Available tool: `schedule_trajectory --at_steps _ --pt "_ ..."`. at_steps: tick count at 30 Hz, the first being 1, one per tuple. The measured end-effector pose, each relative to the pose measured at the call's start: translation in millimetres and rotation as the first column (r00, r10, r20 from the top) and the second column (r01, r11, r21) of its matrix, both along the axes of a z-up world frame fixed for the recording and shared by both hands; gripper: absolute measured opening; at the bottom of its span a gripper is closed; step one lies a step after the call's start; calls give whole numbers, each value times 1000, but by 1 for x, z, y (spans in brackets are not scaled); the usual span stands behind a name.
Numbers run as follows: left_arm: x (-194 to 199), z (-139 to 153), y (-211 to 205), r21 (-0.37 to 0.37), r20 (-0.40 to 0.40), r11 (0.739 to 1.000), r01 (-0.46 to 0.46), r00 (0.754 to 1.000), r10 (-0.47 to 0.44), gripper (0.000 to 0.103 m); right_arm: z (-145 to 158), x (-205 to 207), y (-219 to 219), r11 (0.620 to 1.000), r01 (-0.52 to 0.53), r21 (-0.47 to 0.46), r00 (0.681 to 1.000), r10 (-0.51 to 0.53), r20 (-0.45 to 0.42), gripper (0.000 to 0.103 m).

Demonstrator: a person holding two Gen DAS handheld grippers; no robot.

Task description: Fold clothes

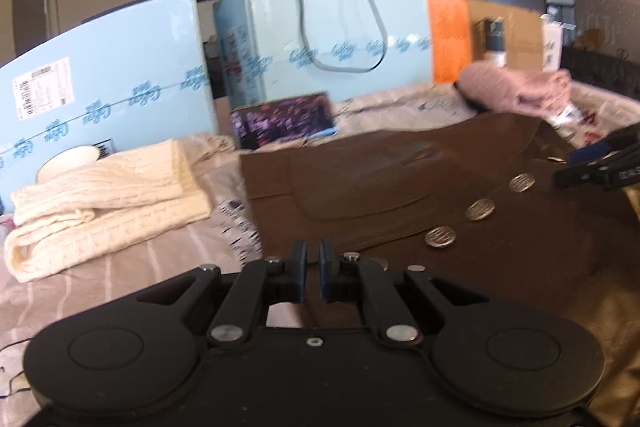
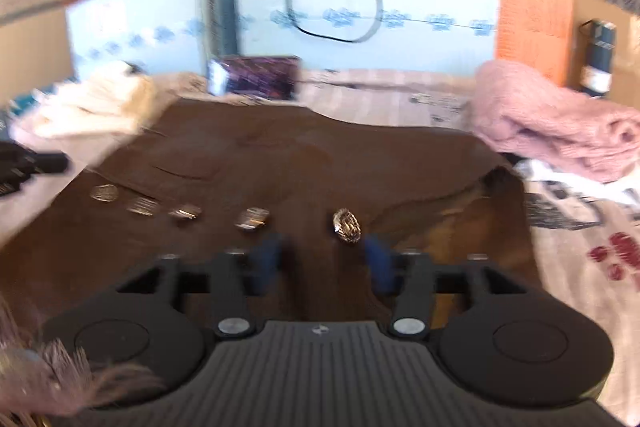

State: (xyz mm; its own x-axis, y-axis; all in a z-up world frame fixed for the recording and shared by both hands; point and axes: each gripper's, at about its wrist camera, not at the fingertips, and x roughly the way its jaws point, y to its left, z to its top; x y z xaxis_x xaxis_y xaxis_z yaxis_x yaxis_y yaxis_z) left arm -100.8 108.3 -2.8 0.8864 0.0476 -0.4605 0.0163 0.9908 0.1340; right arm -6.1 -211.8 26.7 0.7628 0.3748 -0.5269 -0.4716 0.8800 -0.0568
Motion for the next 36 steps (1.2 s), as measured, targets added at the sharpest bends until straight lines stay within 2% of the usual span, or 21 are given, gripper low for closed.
schedule_trajectory --at_steps 2,6,7,9,11,13,14,18,19,24,27,29,31,32,34,36 --pt "4 -6 5 2 -22 1000 -23 999 23 7 -3 -2 0 998 30 -56 999 -27 45 74" --pt "3 -6 6 -16 -4 999 -35 999 35 11 -12 -1 -3 992 35 -119 998 -29 54 81" --pt "1 -5 5 -17 7 999 -29 1000 29 17 -15 -1 -2 991 35 -128 998 -27 64 82" --pt "-5 -1 1 -18 30 1000 2 1000 -1 36 -19 -3 -2 990 36 -135 996 -25 87 82" --pt "-16 2 -4 -14 72 998 56 996 -55 75 -13 -9 -6 995 43 -94 992 -32 118 82" --pt "-33 5 -11 1 124 989 149 981 -148 100 -7 -20 -11 998 50 -35 985 -43 166 83" --pt "-42 5 -15 17 151 980 200 968 -200 103 -4 -27 -14 999 53 -11 980 -50 193 86" --pt "-75 4 -32 128 191 927 352 909 -371 103 -1 -56 -23 998 47 43 958 -57 281 95" --pt "-83 3 -35 144 186 918 370 901 -393 103 -1 -62 -26 998 41 54 954 -55 293 103" --pt "-115 0 -42 141 154 888 439 876 -457 103 -7 -89 -34 993 41 111 946 -75 316 103" --pt "-130 -3 -46 139 112 864 484 859 -499 103 -9 -99 -38 990 55 133 945 -95 312 103" --pt "-137 -9 -52 160 44 836 526 842 -538 103 -10 -105 -41 988 61 143 943 -104 316 103" --pt "-139 -19 -61 212 -49 798 564 822 -568 103 -10 -109 -44 987 58 151 941 -104 321 103" --pt "-139 -25 -66 249 -85 786 566 821 -564 103 -10 -111 -46 986 60 154 940 -108 325 103" --pt "-138 -38 -75 343 -120 771 536 840 -530 103 -9 -115 -48 985 62 164 937 -114 330 103" --pt "-137 -51 -82 459 -111 748 480 866 -488 103 -9 -119 -51 983 59 174 936 -115 334 103"
